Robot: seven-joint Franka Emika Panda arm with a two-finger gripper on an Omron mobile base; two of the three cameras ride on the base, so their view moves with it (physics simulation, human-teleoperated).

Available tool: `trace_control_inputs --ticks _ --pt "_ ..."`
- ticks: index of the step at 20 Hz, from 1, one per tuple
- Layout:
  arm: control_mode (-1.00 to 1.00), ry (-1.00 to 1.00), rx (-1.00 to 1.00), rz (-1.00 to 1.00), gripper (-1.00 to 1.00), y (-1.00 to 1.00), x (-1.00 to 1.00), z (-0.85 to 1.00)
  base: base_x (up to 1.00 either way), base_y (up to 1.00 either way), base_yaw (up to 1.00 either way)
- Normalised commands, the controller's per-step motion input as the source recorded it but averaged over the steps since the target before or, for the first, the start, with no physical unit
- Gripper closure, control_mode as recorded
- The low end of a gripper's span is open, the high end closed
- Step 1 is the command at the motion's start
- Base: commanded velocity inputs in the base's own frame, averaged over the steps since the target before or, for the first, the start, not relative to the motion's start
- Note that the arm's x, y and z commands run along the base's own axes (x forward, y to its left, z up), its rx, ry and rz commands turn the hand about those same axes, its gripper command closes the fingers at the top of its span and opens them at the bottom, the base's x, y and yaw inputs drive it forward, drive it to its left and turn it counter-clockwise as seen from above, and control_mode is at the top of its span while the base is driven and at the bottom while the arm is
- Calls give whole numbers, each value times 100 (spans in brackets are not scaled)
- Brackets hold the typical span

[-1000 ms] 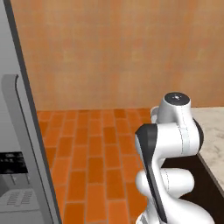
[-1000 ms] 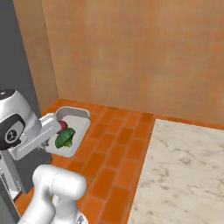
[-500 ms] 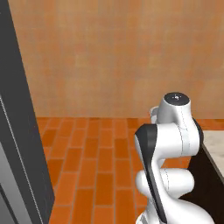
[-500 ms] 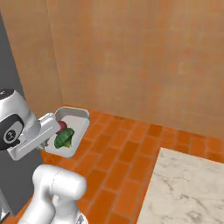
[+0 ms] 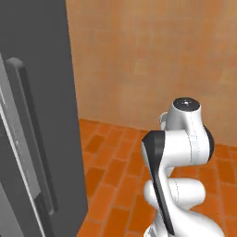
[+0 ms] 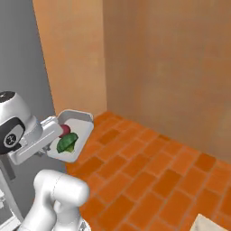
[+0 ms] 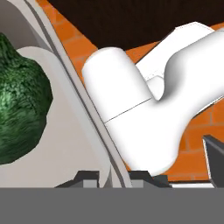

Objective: Take the meat container that has the fish and place it on the second highest rack of the freezer. Then take the vegetable container that has the tomato and broccoli and place it on the highest rack of the freezer.

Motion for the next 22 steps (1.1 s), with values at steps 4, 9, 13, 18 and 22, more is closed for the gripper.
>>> trace_control_inputs --ticks 4,9,13,18,22 --pt "100 0 0 0 100 0 0 0 89 1 67" --pt "100 0 0 0 100 0 0 0 26 24 83" --pt "100 0 0 0 100 0 0 0 13 22 84" --pt "100 0 0 0 100 0 0 0 3 -5 73" --pt "100 0 0 0 100 0 0 0 1 0 71"
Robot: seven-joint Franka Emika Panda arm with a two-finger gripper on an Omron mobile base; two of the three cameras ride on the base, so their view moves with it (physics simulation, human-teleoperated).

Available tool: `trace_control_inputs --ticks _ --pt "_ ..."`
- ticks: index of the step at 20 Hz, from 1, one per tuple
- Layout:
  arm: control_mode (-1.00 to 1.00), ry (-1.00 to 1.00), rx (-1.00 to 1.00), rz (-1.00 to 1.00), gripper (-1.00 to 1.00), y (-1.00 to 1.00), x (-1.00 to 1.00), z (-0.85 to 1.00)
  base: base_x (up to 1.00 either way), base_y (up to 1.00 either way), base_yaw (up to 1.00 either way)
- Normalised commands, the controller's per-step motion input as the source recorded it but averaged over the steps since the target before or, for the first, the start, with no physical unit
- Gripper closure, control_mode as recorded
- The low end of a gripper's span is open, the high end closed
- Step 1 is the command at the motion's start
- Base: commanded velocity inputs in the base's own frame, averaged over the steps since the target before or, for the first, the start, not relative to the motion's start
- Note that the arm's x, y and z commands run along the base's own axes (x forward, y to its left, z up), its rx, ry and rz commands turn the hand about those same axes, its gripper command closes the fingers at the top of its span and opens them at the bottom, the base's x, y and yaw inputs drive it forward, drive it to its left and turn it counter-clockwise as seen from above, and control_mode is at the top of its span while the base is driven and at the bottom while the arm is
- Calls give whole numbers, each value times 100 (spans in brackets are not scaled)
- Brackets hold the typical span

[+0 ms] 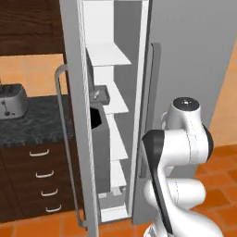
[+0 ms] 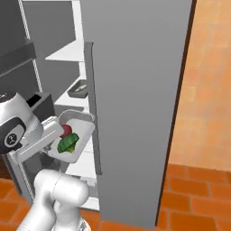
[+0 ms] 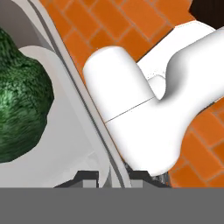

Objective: Take the meat container that has the fish and place it on the second highest rack of the freezer. Then take the vegetable container that has the tomato and broccoli and place it on the highest rack of the freezer.

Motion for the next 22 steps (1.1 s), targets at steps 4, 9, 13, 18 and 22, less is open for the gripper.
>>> trace_control_inputs --ticks 4,9,13,18,22 --pt "100 0 0 0 100 0 0 0 36 -8 61" --pt "100 0 0 0 100 0 0 0 14 -19 38" --pt "100 0 0 0 100 0 0 0 23 0 38" --pt "100 0 0 0 100 0 0 0 34 -20 26" --pt "100 0 0 0 100 0 0 0 13 -1 4"
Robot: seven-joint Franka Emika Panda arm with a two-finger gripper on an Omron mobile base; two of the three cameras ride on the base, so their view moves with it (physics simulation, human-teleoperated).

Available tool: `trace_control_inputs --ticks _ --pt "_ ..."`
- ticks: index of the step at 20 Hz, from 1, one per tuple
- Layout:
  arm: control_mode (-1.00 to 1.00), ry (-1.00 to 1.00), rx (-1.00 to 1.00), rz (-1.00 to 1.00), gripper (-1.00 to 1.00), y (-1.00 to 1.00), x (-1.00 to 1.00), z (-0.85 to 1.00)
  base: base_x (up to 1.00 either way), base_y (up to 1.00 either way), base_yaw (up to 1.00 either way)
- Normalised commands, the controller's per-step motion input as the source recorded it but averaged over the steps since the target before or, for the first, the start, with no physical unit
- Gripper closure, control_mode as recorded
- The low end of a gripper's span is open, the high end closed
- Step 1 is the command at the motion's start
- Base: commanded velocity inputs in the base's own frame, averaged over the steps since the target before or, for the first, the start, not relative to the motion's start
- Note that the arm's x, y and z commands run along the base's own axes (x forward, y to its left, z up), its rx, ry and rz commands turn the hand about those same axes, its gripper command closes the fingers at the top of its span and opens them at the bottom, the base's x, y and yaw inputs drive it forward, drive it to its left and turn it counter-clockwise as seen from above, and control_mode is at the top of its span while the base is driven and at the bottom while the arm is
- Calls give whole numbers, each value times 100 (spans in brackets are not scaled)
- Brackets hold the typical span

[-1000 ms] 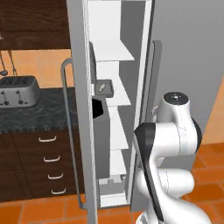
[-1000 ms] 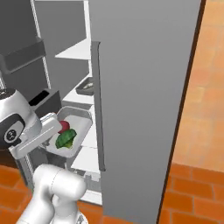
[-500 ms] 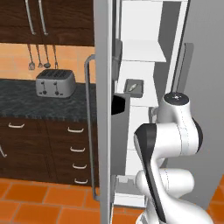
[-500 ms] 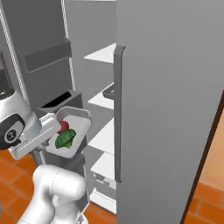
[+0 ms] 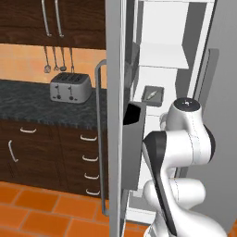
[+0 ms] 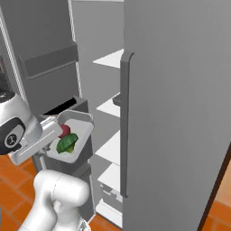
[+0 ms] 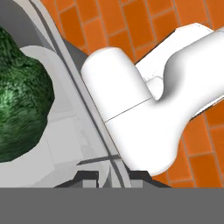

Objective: Take the meat container that has the fish and place it on the second highest rack of the freezer. Then take the vegetable container that has the tomato and broccoli and place it on the highest rack of the freezer.

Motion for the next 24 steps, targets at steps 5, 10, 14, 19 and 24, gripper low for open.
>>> trace_control_inputs --ticks 5,10,14,19,24 --pt "100 0 0 0 100 0 0 0 47 -11 1" --pt "100 0 0 0 100 0 0 0 38 -24 7" --pt "-100 -5 0 2 100 -7 0 7 5 -32 7" --pt "-100 -27 -2 7 100 -10 6 91 0 0 0" --pt "-100 -9 -1 3 100 -25 49 93 0 0 0"
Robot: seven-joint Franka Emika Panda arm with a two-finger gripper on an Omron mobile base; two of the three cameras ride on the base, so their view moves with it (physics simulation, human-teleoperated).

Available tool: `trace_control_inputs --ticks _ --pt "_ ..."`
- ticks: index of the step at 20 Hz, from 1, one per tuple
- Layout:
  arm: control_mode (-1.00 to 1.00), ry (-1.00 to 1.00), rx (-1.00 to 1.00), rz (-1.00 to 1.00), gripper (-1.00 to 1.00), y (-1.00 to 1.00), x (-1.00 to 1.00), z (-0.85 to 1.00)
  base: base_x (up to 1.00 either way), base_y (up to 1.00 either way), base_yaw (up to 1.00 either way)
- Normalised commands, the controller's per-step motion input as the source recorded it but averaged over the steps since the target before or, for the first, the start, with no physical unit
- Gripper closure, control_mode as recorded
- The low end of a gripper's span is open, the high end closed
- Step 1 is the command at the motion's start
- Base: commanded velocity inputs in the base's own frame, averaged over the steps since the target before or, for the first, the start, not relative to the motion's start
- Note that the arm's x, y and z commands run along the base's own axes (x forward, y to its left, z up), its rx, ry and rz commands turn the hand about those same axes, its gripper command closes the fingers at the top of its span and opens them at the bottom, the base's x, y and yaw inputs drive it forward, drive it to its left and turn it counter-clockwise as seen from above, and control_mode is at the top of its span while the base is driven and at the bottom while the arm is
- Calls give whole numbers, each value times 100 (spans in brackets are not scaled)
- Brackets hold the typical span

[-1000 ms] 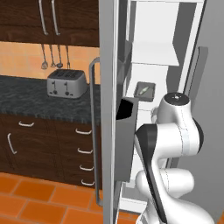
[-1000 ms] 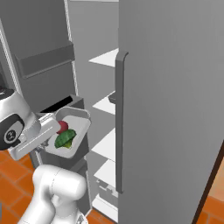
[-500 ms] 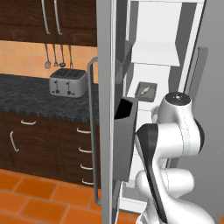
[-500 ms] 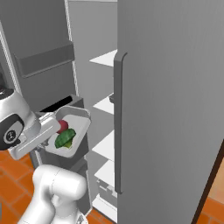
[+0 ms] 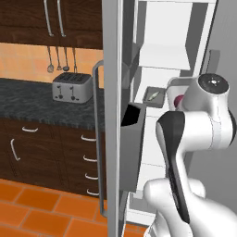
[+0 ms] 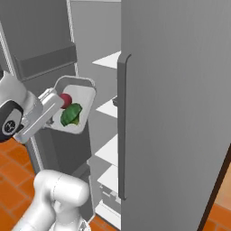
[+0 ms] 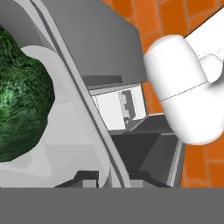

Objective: Take the meat container that has the fish and place it on the second highest rack of the freezer. Then take the vegetable container that has the tomato and broccoli and place it on the highest rack of the freezer.

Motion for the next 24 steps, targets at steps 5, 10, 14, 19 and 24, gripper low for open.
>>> trace_control_inputs --ticks 5,10,14,19,24 --pt "-100 -7 1 2 100 -26 58 33 0 0 0" --pt "-100 -7 0 6 100 -6 65 25 0 0 0" --pt "-100 0 0 0 100 -3 74 31 0 0 0" --pt "-100 14 0 0 100 -12 55 50 0 0 0" --pt "-100 5 0 0 100 -27 51 12 0 0 0"
